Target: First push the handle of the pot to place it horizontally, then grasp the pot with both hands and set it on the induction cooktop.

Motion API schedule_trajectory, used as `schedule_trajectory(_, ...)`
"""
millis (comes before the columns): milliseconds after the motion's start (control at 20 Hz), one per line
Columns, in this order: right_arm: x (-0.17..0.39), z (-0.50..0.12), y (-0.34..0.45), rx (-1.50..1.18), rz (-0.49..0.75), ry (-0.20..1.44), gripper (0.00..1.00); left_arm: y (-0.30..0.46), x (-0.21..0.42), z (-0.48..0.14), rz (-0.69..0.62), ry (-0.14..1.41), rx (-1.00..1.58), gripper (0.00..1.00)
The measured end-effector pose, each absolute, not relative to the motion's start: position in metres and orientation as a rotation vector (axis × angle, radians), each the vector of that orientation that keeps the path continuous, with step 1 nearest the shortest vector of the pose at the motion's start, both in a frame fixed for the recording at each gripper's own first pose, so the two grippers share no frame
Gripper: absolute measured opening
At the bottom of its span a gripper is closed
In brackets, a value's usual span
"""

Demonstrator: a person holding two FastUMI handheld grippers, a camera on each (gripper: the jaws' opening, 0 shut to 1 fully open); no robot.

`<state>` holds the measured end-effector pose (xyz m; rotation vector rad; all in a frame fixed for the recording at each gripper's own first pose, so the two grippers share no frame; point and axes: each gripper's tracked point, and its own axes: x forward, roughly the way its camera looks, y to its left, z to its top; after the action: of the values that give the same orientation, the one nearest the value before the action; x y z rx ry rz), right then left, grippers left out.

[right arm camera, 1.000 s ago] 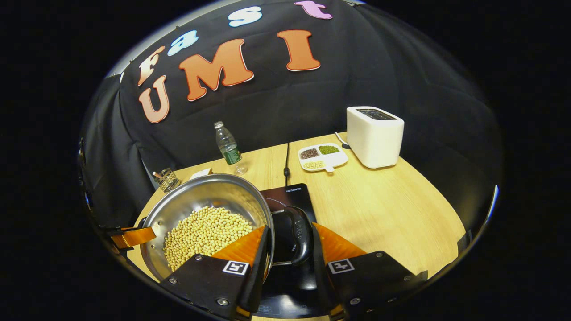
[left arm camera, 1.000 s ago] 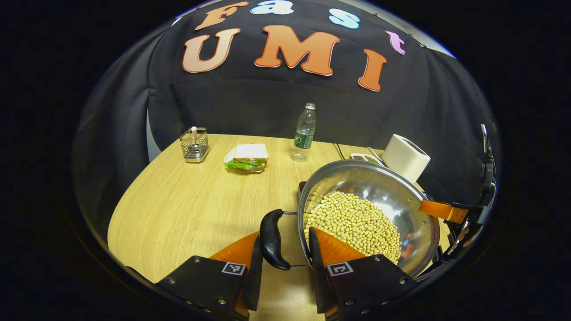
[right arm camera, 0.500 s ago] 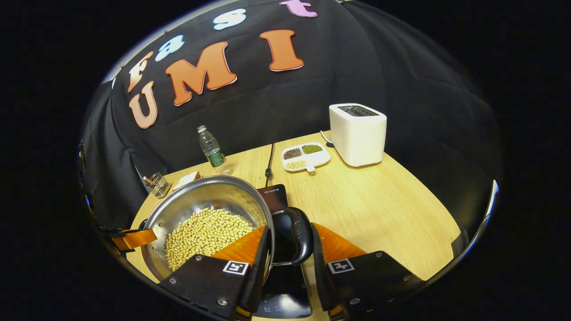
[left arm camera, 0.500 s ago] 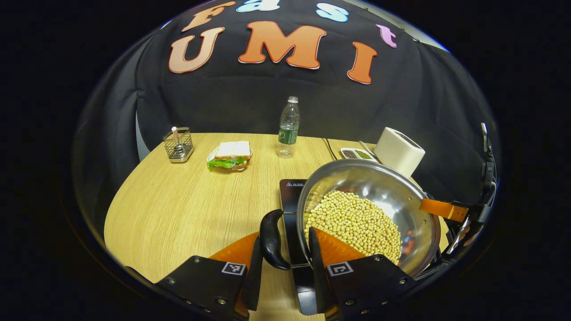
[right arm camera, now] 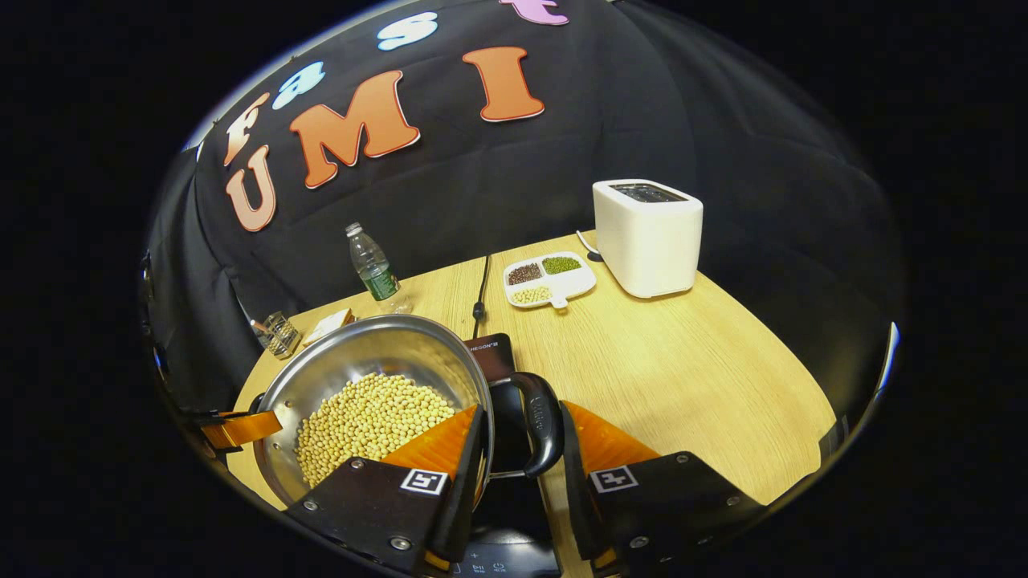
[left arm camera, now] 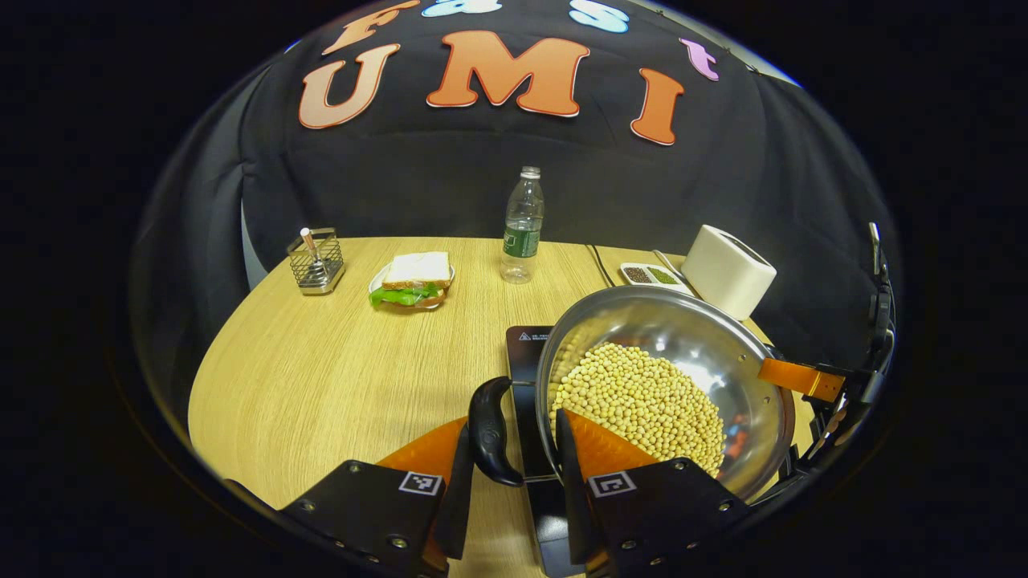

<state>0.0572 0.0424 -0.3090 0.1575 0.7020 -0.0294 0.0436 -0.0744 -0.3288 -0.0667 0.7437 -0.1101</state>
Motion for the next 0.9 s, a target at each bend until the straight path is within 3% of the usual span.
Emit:
schedule_trajectory(200, 0.060, -0.310, 0.042, 0.167, -0.021, 0.704, 0.53, -0.074, 0.047, -0.331, -0.110, 0.738, -0.095, 0.50)
schedule_trajectory(350, 0.061, -0.308, 0.043, 0.183, -0.022, 0.704, 0.53, -0.074, 0.046, -0.330, -0.127, 0.731, -0.099, 0.55)
schedule_trajectory(450, 0.061, -0.302, 0.044, 0.174, -0.020, 0.689, 0.61, -0.075, 0.046, -0.329, -0.131, 0.727, -0.097, 0.56)
schedule_trajectory(500, 0.061, -0.299, 0.042, 0.153, -0.025, 0.679, 0.56, -0.074, 0.046, -0.324, -0.133, 0.715, -0.082, 0.57)
schedule_trajectory(550, 0.062, -0.293, 0.042, 0.140, -0.026, 0.664, 0.64, -0.071, 0.048, -0.315, -0.132, 0.687, -0.053, 0.58)
schedule_trajectory(650, 0.060, -0.282, 0.043, 0.119, -0.024, 0.643, 0.90, -0.062, 0.055, -0.286, -0.102, 0.588, 0.016, 0.60)
schedule_trajectory(700, 0.060, -0.275, 0.044, 0.105, -0.023, 0.627, 0.95, -0.058, 0.057, -0.270, -0.089, 0.545, 0.036, 0.60)
schedule_trajectory(800, 0.064, -0.254, 0.045, 0.080, -0.017, 0.581, 0.96, -0.055, 0.053, -0.243, -0.067, 0.493, 0.030, 0.60)
schedule_trajectory(850, 0.064, -0.240, 0.046, 0.073, -0.006, 0.557, 0.95, -0.048, 0.052, -0.229, -0.041, 0.478, 0.026, 0.68)
schedule_trajectory(900, 0.065, -0.224, 0.048, 0.068, 0.005, 0.528, 0.95, -0.039, 0.054, -0.217, 0.000, 0.453, 0.038, 0.95)
